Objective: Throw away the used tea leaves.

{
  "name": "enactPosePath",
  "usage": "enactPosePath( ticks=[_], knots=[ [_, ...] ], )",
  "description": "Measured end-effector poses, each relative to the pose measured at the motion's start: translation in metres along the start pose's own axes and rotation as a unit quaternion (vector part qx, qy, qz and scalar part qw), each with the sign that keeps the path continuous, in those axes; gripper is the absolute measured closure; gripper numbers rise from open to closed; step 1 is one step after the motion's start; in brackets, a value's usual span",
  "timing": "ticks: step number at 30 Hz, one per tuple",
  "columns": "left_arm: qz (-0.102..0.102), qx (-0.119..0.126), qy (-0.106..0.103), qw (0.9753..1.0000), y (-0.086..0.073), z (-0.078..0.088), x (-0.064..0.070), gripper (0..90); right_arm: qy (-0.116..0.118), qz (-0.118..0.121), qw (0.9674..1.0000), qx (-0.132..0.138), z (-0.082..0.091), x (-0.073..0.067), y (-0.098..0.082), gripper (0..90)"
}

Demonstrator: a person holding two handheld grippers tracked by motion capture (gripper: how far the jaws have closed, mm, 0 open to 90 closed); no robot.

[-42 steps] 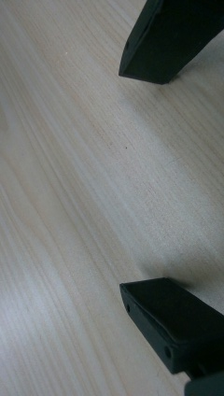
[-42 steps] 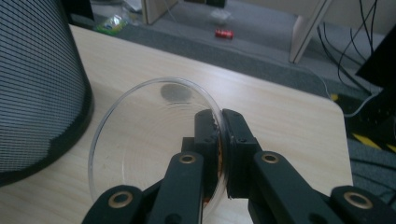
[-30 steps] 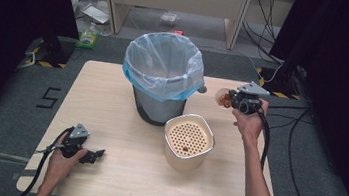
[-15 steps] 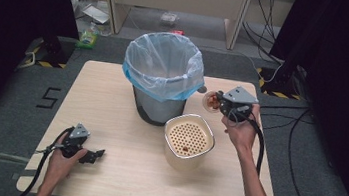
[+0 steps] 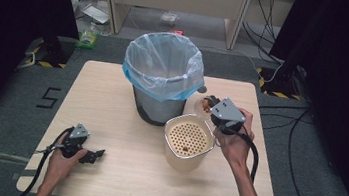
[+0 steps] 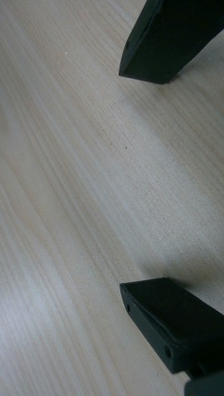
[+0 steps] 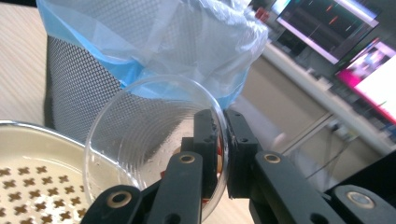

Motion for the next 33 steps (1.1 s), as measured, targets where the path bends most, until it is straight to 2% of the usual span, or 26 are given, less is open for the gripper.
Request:
enactPosePath(
  ticks=[1,2,3,4,5,6,10,11,12,13,15,16,18,19,20,21,22,23,24,25,26,27,28,29,30,33],
  knots=[
    [0.0,0.0,0.0,1.0,0.0,0.0,0.0,0.0,0.0,0.0,1.0,0.0,0.0,0.0,0.0,85.3],
    [0.0,0.0,0.0,1.0,0.0,0.0,0.0,0.0,-0.018,0.025,0.9995,0.0,0.003,-0.001,0.001,85.3],
    [0.0,0.0,0.0,1.0,0.0,0.0,0.0,0.0,-0.018,0.025,0.9995,0.0,0.003,-0.001,0.001,85.3],
    [0.0,0.0,0.0,1.0,0.0,0.0,0.0,0.0,-0.034,0.045,0.9984,0.002,0.006,-0.002,0.003,85.3],
    [0.0,0.0,0.0,1.0,0.0,0.0,0.0,0.0,-0.034,0.045,0.9984,0.002,0.006,-0.002,0.003,85.3],
    [0.0,0.001,0.0,1.0,0.0,0.0,0.0,0.0,-0.053,0.068,0.9963,0.005,0.009,-0.003,0.005,85.3],
    [0.0,0.001,0.0,1.0,0.0,0.0,0.0,0.0,-0.094,0.114,0.989,0.013,0.014,-0.006,0.009,85.3],
    [0.0,0.001,0.0,1.0,0.0,0.0,0.0,0.0,-0.11,0.129,0.9854,0.018,0.015,-0.008,0.01,85.3],
    [0.0,0.001,0.0,1.0,0.0,0.0,0.0,0.0,-0.11,0.129,0.9854,0.018,0.015,-0.008,0.01,85.3],
    [0.0,0.001,0.0,1.0,0.0,0.0,0.0,0.0,-0.131,0.145,0.9805,0.023,0.016,-0.014,0.009,85.7],
    [0.0,0.001,0.0,1.0,0.0,0.0,0.0,0.0,-0.14,0.159,0.9768,0.027,0.013,-0.019,0.008,85.6],
    [0.0,0.001,0.0,1.0,0.0,0.0,0.0,0.0,-0.145,0.176,0.9733,0.025,0.013,-0.021,0.007,85.6],
    [0.0,0.001,0.0,1.0,0.0,0.0,0.0,0.0,-0.151,0.18,0.9716,0.031,0.013,-0.021,0.008,85.8],
    [0.0,0.001,0.0,1.0,0.0,0.0,0.0,0.0,-0.168,0.194,0.9656,0.04,0.016,-0.022,0.011,85.9],
    [0.0,0.001,0.0,1.0,0.0,0.0,0.0,0.0,-0.168,0.194,0.9656,0.04,0.016,-0.022,0.011,85.9],
    [0.0,0.001,0.0,1.0,0.0,0.0,0.0,0.0,-0.176,0.206,0.9616,0.041,0.017,-0.024,0.012,86.1],
    [0.0,0.001,0.0,1.0,0.0,0.0,0.0,0.0,-0.191,0.236,0.9517,0.048,0.02,-0.027,0.017,86.2],
    [0.0,0.001,0.0,1.0,0.0,0.0,0.0,0.0,-0.191,0.236,0.9517,0.048,0.02,-0.027,0.017,86.2],
    [0.0,0.0,-0.001,1.0,0.0,0.0,0.0,0.0,-0.199,0.256,0.9448,0.048,0.02,-0.031,0.019,86.4],
    [0.0,0.0,-0.001,1.0,0.0,0.0,0.0,0.0,-0.2,0.262,0.9429,0.047,0.019,-0.033,0.019,86.4],
    [-0.001,0.0,-0.001,1.0,0.0,0.0,0.0,0.0,-0.205,0.276,0.9382,0.043,0.019,-0.036,0.019,86.4],
    [-0.001,0.0,-0.001,1.0,0.0,0.0,0.0,0.0,-0.209,0.291,0.9327,0.042,0.019,-0.038,0.02,86.5],
    [0.0,0.001,-0.001,1.0,0.0,0.0,0.0,0.0,-0.216,0.316,0.923,0.039,0.021,-0.041,0.022,86.7],
    [0.0,0.001,-0.001,1.0,0.0,0.0,0.0,0.0,-0.216,0.316,0.923,0.039,0.021,-0.041,0.022,86.7],
    [0.0,0.0,-0.001,1.0,0.0,0.0,0.0,0.0,-0.216,0.343,0.9136,0.034,0.018,-0.046,0.02,86.7],
    [0.0,0.001,-0.001,1.0,0.0,0.0,0.0,0.0,-0.216,0.349,0.9112,0.031,0.016,-0.049,0.016,86.7]
  ],
)
Point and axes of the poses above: each handheld gripper's, and its own axes: z roughly backward along the jaws, y roughly out of its top, x roughly to its right, the point moved 10 cm from there along -z, roughly forward along the jaws, and after that the axes turned 15 degrees about z, right-handed, at the moved point
